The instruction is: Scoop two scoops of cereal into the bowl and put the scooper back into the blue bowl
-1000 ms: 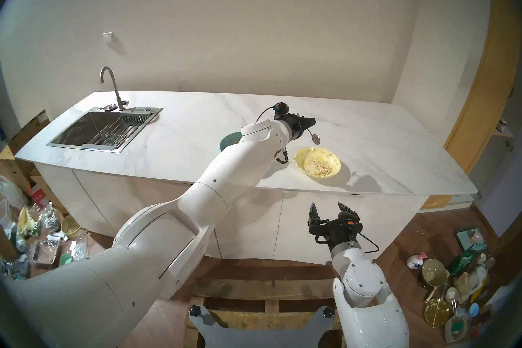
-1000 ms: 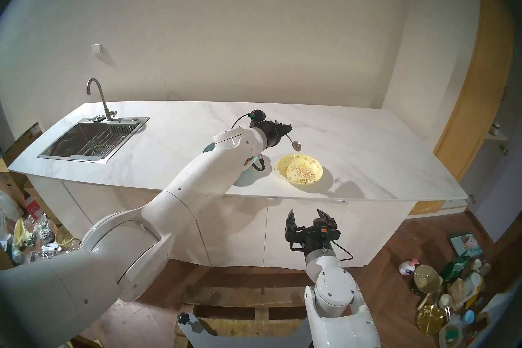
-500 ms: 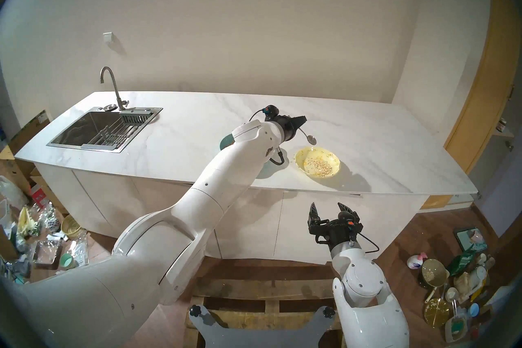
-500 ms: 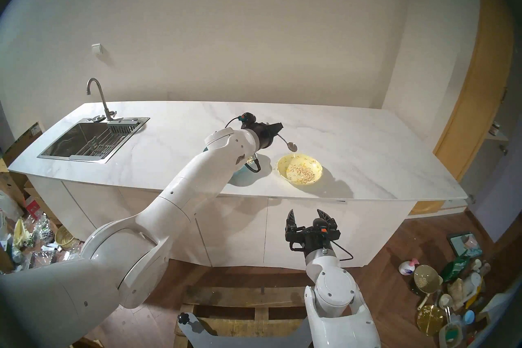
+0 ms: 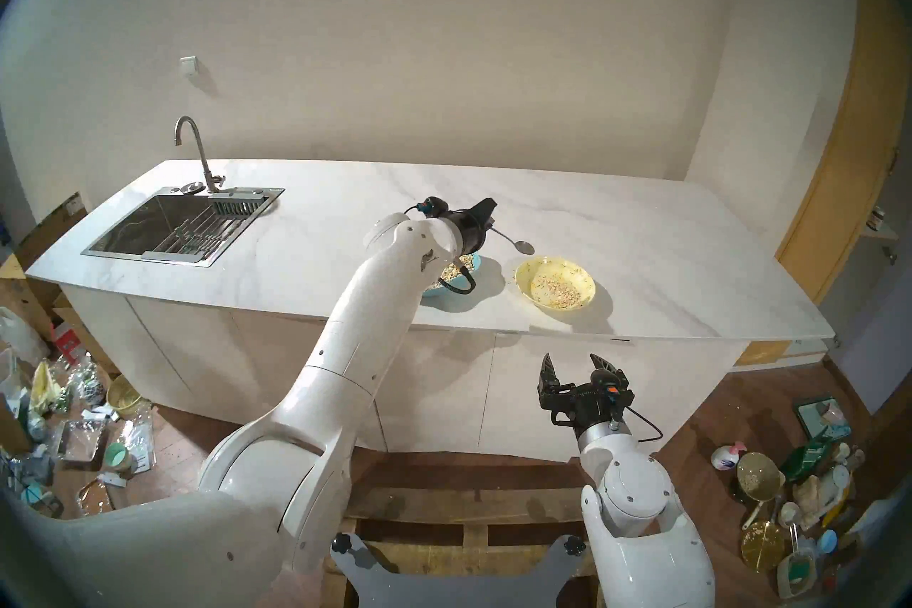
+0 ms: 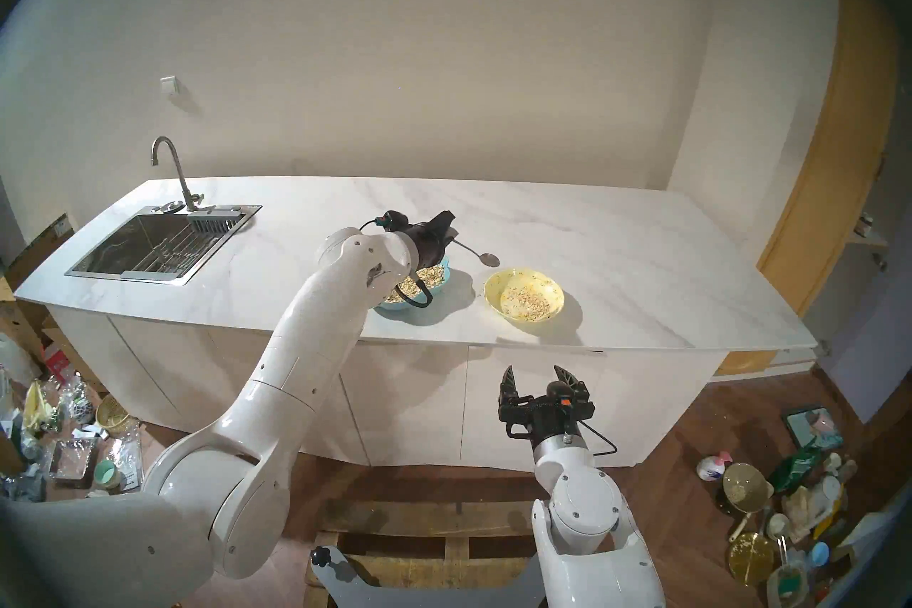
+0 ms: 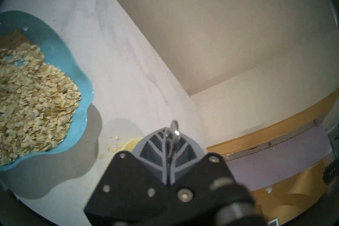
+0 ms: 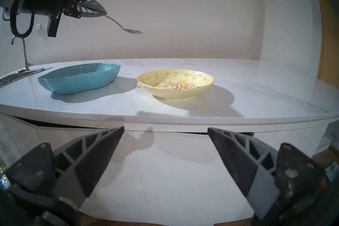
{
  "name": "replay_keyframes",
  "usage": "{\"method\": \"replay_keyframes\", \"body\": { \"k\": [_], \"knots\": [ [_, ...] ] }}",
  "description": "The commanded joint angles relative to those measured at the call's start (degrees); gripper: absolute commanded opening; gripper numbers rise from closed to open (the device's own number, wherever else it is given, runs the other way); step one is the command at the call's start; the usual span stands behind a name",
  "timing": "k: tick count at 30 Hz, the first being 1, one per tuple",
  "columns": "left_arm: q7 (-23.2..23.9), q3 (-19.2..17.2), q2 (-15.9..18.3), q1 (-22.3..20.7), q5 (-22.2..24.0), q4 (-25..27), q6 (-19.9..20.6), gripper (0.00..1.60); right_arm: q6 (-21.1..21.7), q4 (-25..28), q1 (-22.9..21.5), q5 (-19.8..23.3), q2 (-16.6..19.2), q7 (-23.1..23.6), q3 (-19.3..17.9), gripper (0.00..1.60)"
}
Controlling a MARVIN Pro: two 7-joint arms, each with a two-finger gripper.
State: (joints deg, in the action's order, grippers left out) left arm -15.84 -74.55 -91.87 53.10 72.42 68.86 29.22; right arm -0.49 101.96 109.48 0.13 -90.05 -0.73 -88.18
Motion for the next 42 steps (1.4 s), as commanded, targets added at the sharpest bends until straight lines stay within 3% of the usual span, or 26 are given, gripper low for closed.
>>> {"method": "replay_keyframes", "body": {
  "k": [1, 16, 27, 42],
  "knots": [
    [0.54, -0.50, 0.69, 0.06, 0.54, 5.48, 0.77, 0.00, -0.30, 1.43, -0.31, 0.06, -0.14, -0.03, 0.08, 1.60],
    [-0.43, -5.68, 7.64, 2.81, 0.93, 13.33, 0.67, 0.00, -0.30, 1.42, -0.31, 0.05, -0.14, -0.03, 0.08, 1.60],
    [0.53, -9.22, 12.93, 7.78, 0.22, 16.22, -0.66, 0.00, -0.27, 1.49, -0.28, 0.05, -0.15, -0.03, 0.08, 1.60],
    [2.59, -10.68, 15.30, 9.97, -2.04, 12.69, -3.81, 0.00, -0.27, 1.49, -0.28, 0.06, -0.14, -0.03, 0.08, 1.60]
  ]
}}
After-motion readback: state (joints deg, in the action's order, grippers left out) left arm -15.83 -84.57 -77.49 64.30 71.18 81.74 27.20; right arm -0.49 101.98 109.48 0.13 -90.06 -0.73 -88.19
